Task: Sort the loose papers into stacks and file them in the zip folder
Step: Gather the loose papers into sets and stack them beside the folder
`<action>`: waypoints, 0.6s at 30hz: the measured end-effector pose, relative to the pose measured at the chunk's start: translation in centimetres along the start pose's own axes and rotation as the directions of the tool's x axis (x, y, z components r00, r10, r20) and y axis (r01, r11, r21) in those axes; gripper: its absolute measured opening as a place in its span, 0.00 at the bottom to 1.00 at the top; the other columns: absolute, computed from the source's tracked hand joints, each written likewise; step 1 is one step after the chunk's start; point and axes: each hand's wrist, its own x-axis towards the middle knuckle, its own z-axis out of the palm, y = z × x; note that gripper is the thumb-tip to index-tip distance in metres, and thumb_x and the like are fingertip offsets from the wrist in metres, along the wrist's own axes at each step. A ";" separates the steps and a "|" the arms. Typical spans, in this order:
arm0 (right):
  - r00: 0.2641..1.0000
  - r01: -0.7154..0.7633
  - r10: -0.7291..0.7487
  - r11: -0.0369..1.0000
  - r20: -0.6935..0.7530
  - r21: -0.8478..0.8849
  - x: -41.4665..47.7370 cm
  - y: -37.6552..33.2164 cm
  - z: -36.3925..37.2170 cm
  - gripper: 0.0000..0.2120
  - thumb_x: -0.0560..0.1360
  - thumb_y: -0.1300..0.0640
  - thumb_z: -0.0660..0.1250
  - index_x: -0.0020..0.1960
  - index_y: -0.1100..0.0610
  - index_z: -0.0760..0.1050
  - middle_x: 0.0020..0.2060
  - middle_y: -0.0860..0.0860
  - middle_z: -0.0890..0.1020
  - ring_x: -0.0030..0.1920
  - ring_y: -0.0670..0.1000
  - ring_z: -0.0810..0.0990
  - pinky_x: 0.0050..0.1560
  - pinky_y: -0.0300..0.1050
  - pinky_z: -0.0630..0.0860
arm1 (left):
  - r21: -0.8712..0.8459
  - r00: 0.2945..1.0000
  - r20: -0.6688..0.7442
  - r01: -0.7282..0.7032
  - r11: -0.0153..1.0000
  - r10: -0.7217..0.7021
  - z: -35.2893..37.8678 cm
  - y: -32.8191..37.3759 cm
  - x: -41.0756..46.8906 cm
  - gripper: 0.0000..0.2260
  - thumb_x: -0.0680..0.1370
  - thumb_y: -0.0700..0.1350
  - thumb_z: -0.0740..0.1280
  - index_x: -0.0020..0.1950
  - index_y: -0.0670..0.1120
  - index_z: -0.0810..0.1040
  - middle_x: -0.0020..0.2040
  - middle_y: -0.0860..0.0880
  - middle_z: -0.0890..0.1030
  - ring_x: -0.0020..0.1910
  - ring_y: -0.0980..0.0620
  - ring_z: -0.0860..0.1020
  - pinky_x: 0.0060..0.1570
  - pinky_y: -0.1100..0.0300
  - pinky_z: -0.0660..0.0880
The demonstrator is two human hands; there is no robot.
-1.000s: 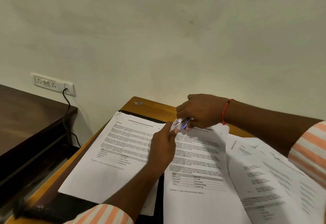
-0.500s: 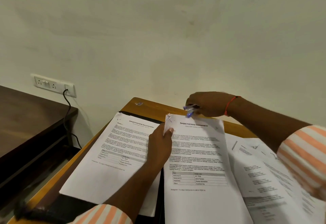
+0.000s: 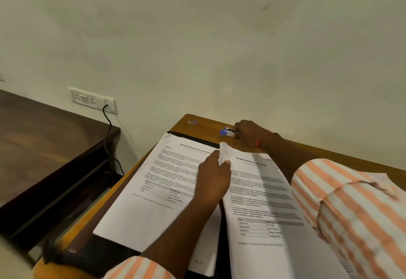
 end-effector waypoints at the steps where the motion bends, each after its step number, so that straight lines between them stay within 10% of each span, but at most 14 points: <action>1: 1.000 -0.011 0.011 1.000 -0.012 -0.009 1.2 0.1 0.9 0.14 0.83 0.53 0.61 0.63 0.59 0.75 0.56 0.58 0.78 0.54 0.57 0.77 0.54 0.47 0.72 | 0.016 1.000 -0.005 0.011 1.000 -0.011 -0.1 -0.2 0.4 0.20 0.84 0.48 0.62 0.76 0.50 0.70 0.69 0.50 0.77 0.62 0.49 0.79 0.53 0.57 0.80; 12: 0.983 -0.099 0.110 0.992 -0.146 0.081 10.0 -1.8 6.0 0.14 0.81 0.62 0.60 0.66 0.61 0.71 0.61 0.60 0.75 0.60 0.59 0.75 0.59 0.49 0.73 | 0.157 0.997 -0.073 0.015 0.987 -0.003 0.1 -0.6 0.6 0.19 0.85 0.50 0.61 0.76 0.52 0.69 0.68 0.53 0.76 0.61 0.54 0.77 0.53 0.61 0.76; 18: 0.978 -0.104 0.126 0.986 -0.167 0.131 10.6 -2.0 6.3 0.13 0.80 0.64 0.60 0.65 0.62 0.71 0.61 0.61 0.75 0.60 0.59 0.75 0.59 0.48 0.72 | 0.146 0.995 -0.095 0.018 0.989 -0.004 0.3 -1.4 1.4 0.15 0.84 0.51 0.62 0.71 0.52 0.70 0.64 0.53 0.78 0.46 0.58 0.73 0.35 0.72 0.68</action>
